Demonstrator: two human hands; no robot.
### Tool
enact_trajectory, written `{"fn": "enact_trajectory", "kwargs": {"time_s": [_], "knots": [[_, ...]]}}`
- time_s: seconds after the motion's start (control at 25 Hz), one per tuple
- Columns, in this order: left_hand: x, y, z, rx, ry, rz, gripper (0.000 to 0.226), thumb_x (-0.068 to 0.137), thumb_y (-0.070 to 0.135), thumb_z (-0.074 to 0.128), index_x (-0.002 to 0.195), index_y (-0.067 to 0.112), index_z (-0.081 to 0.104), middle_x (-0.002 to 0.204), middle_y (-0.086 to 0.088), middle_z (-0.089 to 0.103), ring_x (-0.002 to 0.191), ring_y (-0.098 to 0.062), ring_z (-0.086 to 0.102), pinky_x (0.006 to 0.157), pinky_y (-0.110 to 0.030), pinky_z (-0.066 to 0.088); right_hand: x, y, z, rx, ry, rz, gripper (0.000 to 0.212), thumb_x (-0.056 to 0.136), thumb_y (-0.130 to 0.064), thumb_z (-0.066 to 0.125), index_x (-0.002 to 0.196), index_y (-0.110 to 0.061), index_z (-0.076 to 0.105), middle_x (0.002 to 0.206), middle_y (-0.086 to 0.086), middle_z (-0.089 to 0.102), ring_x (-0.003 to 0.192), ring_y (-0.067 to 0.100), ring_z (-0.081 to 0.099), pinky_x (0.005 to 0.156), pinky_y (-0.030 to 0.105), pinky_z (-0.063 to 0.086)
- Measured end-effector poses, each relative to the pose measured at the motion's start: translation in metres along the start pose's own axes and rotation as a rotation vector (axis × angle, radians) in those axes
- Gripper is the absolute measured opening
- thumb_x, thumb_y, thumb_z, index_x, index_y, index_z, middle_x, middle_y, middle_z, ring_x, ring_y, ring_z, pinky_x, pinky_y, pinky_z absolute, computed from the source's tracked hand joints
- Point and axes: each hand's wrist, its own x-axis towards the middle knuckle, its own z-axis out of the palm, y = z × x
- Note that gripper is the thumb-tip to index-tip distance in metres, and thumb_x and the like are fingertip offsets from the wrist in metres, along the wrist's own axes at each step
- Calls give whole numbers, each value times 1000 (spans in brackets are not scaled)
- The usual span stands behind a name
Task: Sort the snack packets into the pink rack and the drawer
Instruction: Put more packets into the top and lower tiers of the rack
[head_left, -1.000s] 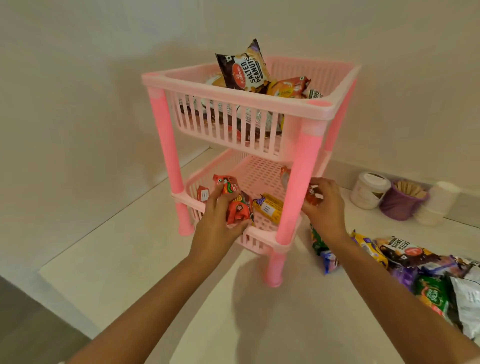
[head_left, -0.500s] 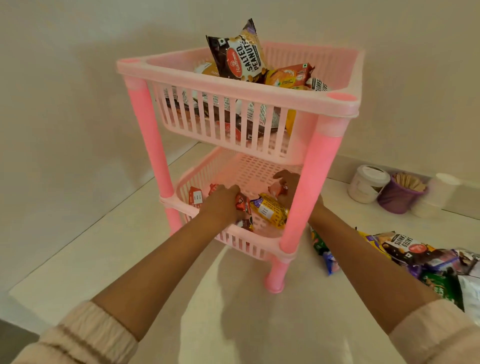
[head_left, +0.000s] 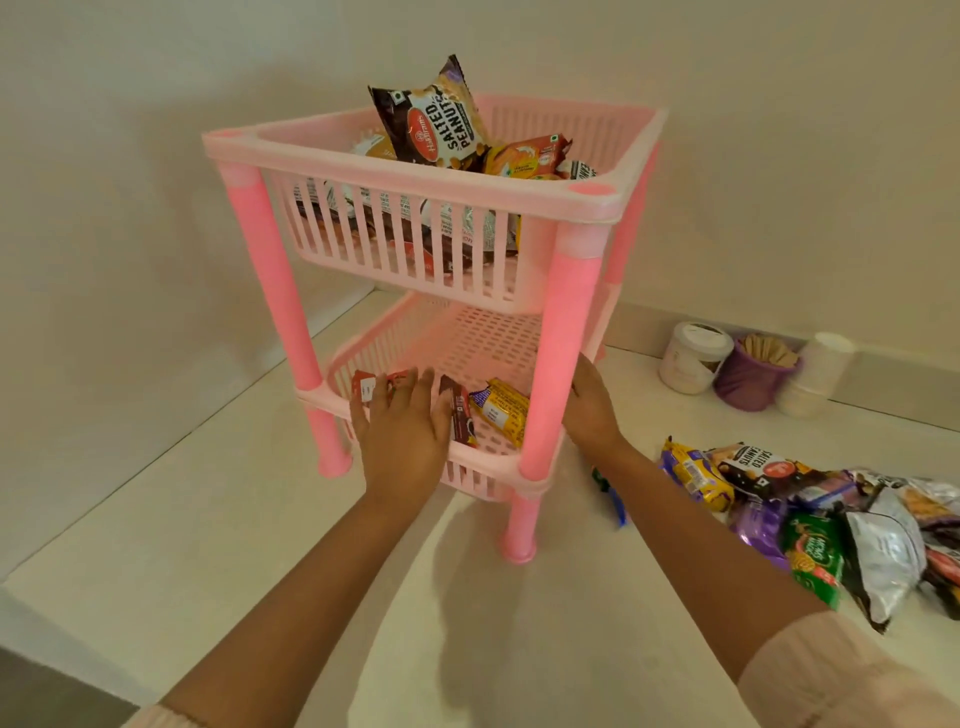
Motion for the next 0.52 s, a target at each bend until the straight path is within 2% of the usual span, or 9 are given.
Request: {"fn": "enact_trajectory", "kwargs": {"time_s": [0.12,0.2,0.28,0.36,0.52], "knots": [[-47,5,7,-178,85,43,59,92,44,15,145,21,28,156,-2,19,145,-21,4,114,-50,7,-41,12,3,60,18,-62,36,96,-3,34,128,-6,50,150,13,32,142,20,20,117,25,12],[-87,16,19,-313,48,-8,63,90,50,17,147,27,5,156,4,-2,144,-15,-8,114,-42,1,-72,15,6,126,29,-37,39,98,-13,35,136,-14,42,153,5,26,141,8,17,115,18,14],[-132,33,36,-411,-77,-92,63,92,51,25,140,32,-12,152,8,-15,144,-13,-10,115,-37,-5,-106,22,5,104,-7,10,44,98,-25,38,141,-26,32,151,-11,26,139,0,19,115,21,17],[-173,51,54,-420,-212,-89,68,95,37,39,135,30,-16,149,8,-17,144,-15,-11,116,-36,-4,-141,34,-1,-14,-72,-17,46,98,-32,40,142,-31,28,148,-19,23,140,0,17,114,22,18],[-204,91,76,-391,-332,153,68,94,30,44,137,28,-8,148,8,-17,140,-12,-16,112,-26,-7,-194,66,-38,-193,-35,29,46,95,-27,46,140,-27,34,151,-14,22,142,3,13,115,24,18]]}}
